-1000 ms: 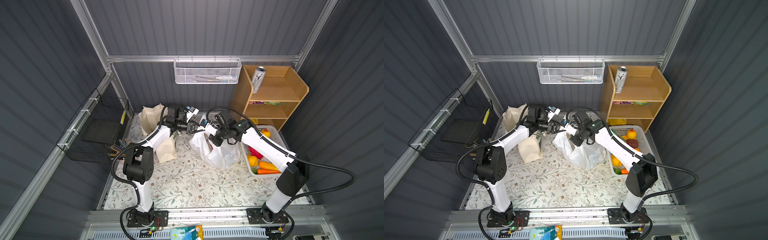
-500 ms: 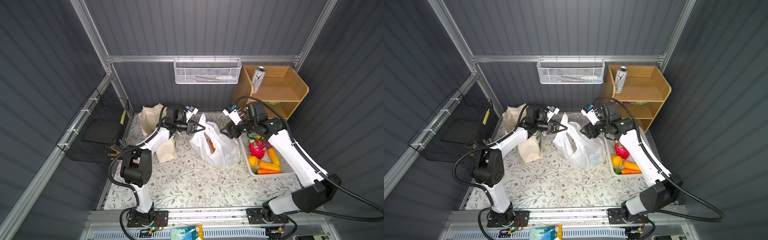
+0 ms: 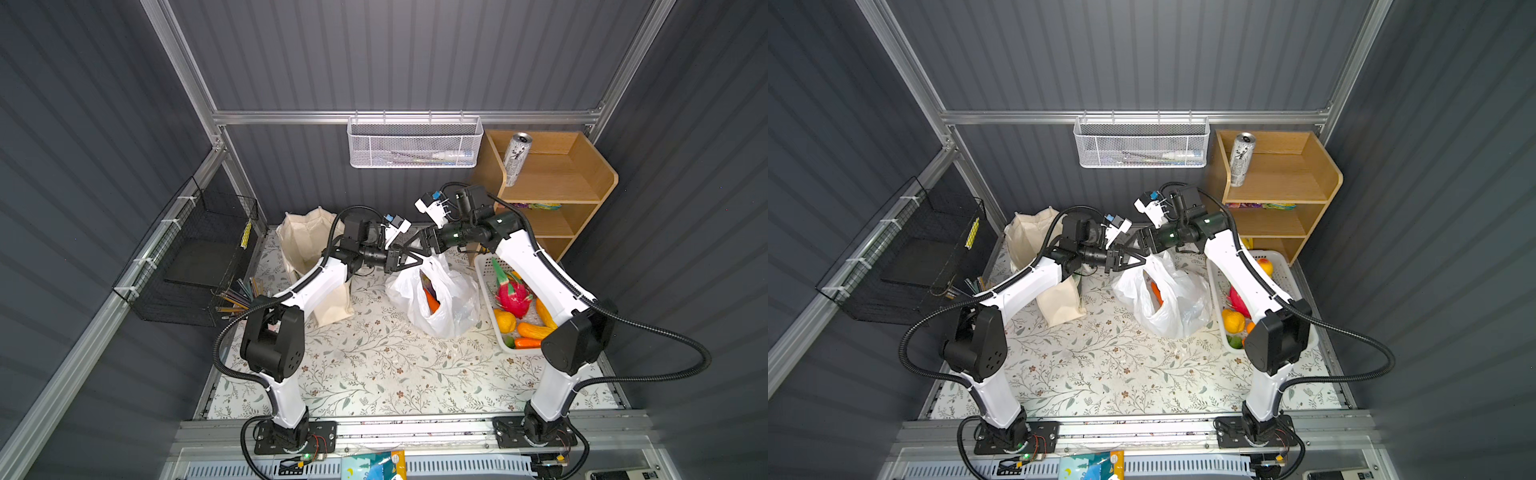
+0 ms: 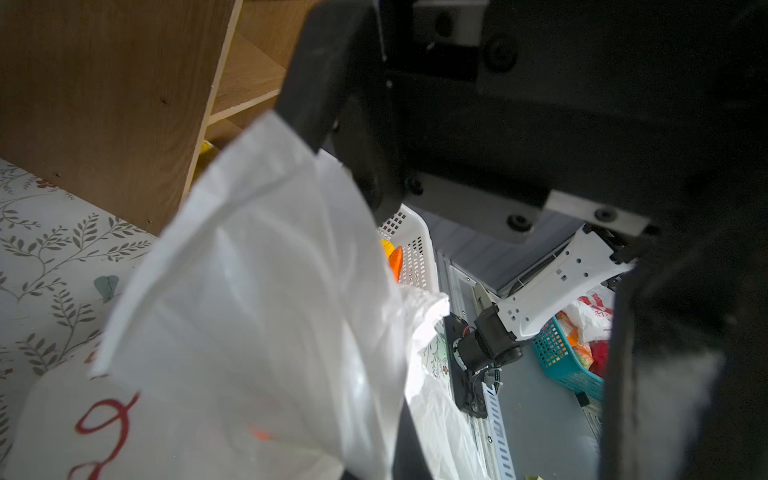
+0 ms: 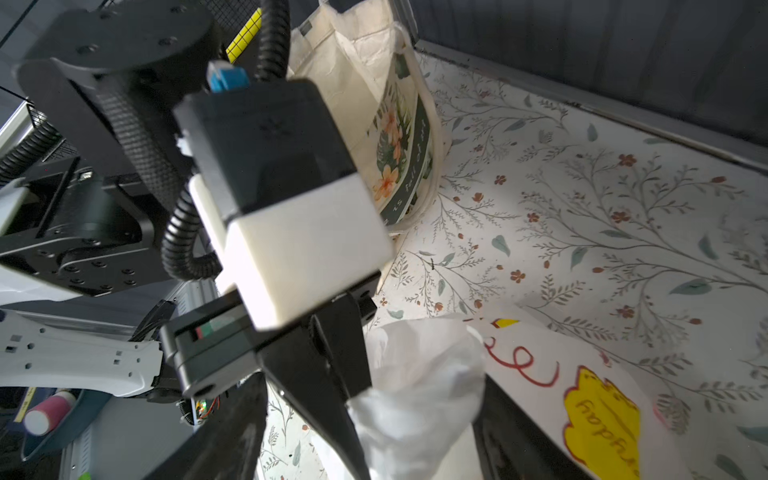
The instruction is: Place the mixed food into the grocery bags and tie them
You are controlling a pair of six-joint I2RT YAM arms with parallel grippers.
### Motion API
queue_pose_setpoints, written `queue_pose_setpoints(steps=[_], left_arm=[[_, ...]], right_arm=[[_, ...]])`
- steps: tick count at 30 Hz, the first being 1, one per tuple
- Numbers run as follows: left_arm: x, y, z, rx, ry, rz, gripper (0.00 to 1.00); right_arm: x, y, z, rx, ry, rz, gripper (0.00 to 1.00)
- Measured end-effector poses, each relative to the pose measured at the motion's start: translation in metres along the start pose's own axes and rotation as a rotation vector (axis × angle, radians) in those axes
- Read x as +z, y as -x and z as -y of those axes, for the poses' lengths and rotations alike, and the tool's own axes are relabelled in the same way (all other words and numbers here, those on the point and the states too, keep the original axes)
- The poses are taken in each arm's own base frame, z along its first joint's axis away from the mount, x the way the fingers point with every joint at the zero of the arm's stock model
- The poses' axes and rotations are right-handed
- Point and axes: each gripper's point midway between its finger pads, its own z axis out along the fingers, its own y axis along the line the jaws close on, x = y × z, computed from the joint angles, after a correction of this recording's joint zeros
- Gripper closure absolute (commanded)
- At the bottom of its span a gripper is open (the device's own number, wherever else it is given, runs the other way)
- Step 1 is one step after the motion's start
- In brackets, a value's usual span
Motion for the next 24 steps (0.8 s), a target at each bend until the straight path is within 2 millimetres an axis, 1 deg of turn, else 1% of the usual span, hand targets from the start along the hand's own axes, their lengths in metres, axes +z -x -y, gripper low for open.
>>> queue_pose_setpoints(steps=[1,2,3,4,5,6,7,8,9,10,13,16,18,20,24], left_arm=[[0.000,0.000,0.000,-0.001,0.000,0.000,1.00],[0.000,0.000,0.000,0.000,0.000,0.000,1.00],[0.000,0.000,0.000,0.000,-0.001,-0.001,1.00],[0.000,0.000,0.000,0.001,-0.001,-0.001,1.00],[0.000,0.000,0.000,0.003,-0.001,-0.001,1.00],[0.000,-0.001,0.000,0.002,0.000,-0.002,1.00],[0.000,-0.001,0.000,0.004,0.000,-0.002,0.99],[0.000,-0.001,0.000,0.007,0.000,-0.001,0.90],[0.000,-0.001,0.000,0.011,0.002,0.001,0.86],[0.000,-0.002,0.001,0.013,0.006,0.001,0.83],[-0.003,-0.013,0.002,-0.006,0.019,-0.006,0.77],[-0.006,-0.022,0.001,-0.023,0.029,-0.009,0.76],[-0.007,-0.025,-0.001,-0.029,0.041,-0.007,0.78],[-0.009,-0.026,-0.005,-0.038,0.057,-0.004,0.81],[-0.010,-0.025,-0.011,-0.042,0.076,0.013,0.81]], right_arm=[[0.001,0.000,-0.001,0.004,0.002,0.000,0.29],[0.000,0.001,-0.001,0.008,0.002,0.005,0.36],[0.000,0.003,0.000,0.010,0.003,0.012,0.49],[-0.001,0.006,0.000,0.019,0.004,0.022,0.73],[-0.003,0.008,0.002,0.027,0.004,0.031,0.94],[-0.004,0.010,0.004,0.039,0.003,0.038,1.00],[-0.006,0.012,0.007,0.049,0.001,0.048,1.00],[-0.008,0.014,0.009,0.064,-0.003,0.055,1.00],[-0.009,0.014,0.011,0.076,-0.006,0.057,1.00],[-0.009,0.015,0.014,0.086,-0.011,0.063,1.00],[-0.011,0.014,0.025,0.111,-0.036,0.081,1.00],[-0.018,0.007,0.036,0.143,-0.073,0.095,1.00],[-0.022,0.003,0.041,0.160,-0.093,0.104,1.00],[-0.027,-0.001,0.043,0.172,-0.107,0.113,1.00],[-0.032,-0.004,0.042,0.178,-0.117,0.139,1.00]])
